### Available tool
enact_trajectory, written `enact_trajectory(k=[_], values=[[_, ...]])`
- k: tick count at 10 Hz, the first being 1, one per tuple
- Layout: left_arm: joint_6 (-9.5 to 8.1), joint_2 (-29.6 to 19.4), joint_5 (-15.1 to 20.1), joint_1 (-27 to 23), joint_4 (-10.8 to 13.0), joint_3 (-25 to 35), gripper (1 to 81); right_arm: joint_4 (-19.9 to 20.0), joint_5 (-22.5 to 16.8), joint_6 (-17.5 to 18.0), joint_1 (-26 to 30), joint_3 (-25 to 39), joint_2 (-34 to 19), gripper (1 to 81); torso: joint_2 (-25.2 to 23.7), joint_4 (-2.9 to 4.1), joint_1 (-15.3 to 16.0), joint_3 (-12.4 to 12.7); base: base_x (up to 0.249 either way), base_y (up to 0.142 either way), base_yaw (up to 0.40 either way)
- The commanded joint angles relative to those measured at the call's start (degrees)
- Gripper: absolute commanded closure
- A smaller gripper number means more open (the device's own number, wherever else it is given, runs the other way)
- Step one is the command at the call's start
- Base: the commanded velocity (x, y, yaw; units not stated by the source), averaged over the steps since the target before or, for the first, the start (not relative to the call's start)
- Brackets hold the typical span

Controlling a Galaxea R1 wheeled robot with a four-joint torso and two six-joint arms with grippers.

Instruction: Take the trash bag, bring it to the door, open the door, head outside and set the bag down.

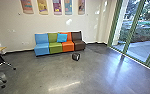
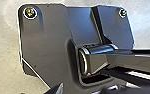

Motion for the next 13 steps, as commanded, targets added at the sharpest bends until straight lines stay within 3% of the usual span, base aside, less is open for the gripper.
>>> enact_trajectory(k=[1,13], values=[[0.35,0.35,3.27,-1.92,0.49,0.26,1.0,-0.46,-3.92,-0.42,1.61,0.72,0.06,1.0,-0.03,0.00,0.00,0.00,0.182,0.000,0.000],[0.35,0.26,3.27,-1.92,0.32,0.26,1.0,-0.46,-3.92,-0.51,1.43,0.46,0.32,1.0,-0.03,0.00,0.02,0.00,0.175,0.000,0.000]])
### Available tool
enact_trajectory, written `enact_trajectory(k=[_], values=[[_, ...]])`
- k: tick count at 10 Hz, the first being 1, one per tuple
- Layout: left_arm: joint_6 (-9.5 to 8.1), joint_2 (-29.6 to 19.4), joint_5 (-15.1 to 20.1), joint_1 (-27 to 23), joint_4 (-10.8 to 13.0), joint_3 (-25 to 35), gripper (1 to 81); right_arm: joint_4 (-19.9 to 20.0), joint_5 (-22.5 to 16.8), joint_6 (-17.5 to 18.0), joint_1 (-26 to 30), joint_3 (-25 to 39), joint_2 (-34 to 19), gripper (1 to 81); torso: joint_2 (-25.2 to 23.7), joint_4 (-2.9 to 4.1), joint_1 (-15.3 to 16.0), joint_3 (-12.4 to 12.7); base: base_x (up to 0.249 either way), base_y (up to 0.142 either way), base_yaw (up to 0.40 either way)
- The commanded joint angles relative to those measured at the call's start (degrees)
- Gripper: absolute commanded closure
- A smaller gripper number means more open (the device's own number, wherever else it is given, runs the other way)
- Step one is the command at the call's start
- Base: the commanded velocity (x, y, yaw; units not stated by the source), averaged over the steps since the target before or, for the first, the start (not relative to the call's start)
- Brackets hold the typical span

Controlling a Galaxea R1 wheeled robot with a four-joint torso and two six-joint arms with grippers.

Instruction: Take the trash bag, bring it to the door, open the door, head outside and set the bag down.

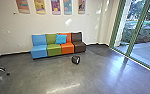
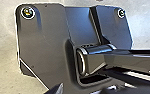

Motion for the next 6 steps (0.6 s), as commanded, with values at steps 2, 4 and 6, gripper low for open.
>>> enact_trajectory(k=[2,4,6], values=[[0.35,-0.31,3.27,-1.93,0.32,0.37,1.0,-0.43,-3.92,-0.48,1.76,0.43,-0.06,1.0,-0.03,0.00,0.00,0.00,0.165,0.000,0.000],[0.35,-0.23,3.27,-1.93,0.40,0.37,1.0,-0.43,-4.01,-0.48,1.94,0.43,-0.15,1.0,-0.03,0.00,0.02,0.00,0.146,0.000,0.000],[0.35,-0.31,3.27,-1.93,0.23,0.37,1.0,-0.52,-4.01,-0.48,2.11,0.43,-0.06,1.0,-0.03,0.00,0.02,0.00,0.117,0.000,0.000]])
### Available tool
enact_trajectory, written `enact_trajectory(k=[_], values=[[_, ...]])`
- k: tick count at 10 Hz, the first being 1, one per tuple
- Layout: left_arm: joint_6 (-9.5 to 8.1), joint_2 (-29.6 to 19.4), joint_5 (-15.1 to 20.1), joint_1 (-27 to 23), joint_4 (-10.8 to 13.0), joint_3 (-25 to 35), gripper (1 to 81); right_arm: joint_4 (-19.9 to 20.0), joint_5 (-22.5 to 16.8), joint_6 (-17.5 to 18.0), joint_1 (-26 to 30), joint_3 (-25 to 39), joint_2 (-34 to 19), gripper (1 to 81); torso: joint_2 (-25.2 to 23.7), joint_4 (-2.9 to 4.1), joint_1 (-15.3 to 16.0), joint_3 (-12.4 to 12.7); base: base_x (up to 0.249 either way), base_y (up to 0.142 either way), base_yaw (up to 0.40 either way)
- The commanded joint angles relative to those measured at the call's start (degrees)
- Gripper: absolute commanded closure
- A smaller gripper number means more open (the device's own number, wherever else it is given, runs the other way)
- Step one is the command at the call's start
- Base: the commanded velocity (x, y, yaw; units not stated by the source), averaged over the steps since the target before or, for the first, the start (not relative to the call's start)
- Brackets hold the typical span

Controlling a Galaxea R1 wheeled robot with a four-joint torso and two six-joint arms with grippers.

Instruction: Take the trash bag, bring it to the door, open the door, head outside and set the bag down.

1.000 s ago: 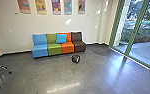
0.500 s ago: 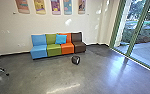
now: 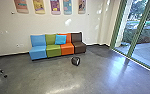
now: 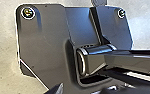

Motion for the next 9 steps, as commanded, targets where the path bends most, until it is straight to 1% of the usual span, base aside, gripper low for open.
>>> enact_trajectory(k=[1,6,9], values=[[0.35,-0.29,3.30,-1.90,0.32,0.37,1.0,-0.49,-4.01,-0.46,1.89,0.43,-0.03,1.0,-0.03,0.00,0.00,0.00,0.096,0.000,0.000],[0.35,-0.12,3.30,-1.90,0.40,0.37,1.0,-0.49,-4.01,-0.46,1.80,0.43,-0.03,1.0,-0.03,0.00,-0.02,0.00,0.090,0.000,0.000],[0.35,-0.11,3.30,-1.90,0.32,0.37,1.0,-0.41,-4.01,-0.46,1.89,0.43,0.05,1.0,-0.03,0.00,-0.05,0.00,0.123,0.000,0.000]])
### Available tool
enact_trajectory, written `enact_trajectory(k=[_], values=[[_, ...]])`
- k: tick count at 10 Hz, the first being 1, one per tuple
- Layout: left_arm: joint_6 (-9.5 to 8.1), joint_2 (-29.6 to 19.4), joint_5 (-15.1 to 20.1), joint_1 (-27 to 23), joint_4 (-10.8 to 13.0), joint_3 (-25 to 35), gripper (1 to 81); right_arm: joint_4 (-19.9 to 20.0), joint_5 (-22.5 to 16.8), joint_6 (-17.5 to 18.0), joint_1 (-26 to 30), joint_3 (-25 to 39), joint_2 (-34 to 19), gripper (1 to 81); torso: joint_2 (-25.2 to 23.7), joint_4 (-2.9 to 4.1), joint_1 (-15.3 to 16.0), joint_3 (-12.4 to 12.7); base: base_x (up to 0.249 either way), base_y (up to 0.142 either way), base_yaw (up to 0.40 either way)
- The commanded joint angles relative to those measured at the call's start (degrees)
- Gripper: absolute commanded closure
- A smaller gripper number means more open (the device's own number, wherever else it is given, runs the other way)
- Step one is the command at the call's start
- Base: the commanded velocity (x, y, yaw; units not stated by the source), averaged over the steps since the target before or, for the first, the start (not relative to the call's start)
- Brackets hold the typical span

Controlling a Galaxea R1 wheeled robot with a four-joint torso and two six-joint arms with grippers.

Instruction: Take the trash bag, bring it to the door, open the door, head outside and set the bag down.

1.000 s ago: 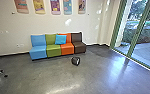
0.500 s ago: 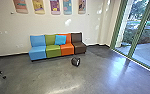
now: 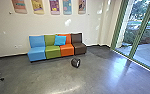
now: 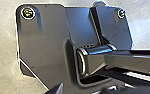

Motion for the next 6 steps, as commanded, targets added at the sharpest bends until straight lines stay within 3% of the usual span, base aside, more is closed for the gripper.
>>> enact_trajectory(k=[1,6], values=[[0.35,-0.22,3.32,-1.90,0.40,0.37,1.0,-0.47,-3.98,-0.46,1.81,0.43,-0.01,1.0,-0.03,0.00,0.00,0.00,0.132,0.000,0.000],[0.35,-0.31,3.32,-1.90,0.32,0.37,1.0,-0.47,-3.98,-0.46,1.81,0.43,0.08,1.0,-0.03,0.00,-0.05,0.00,0.132,0.000,0.000]])
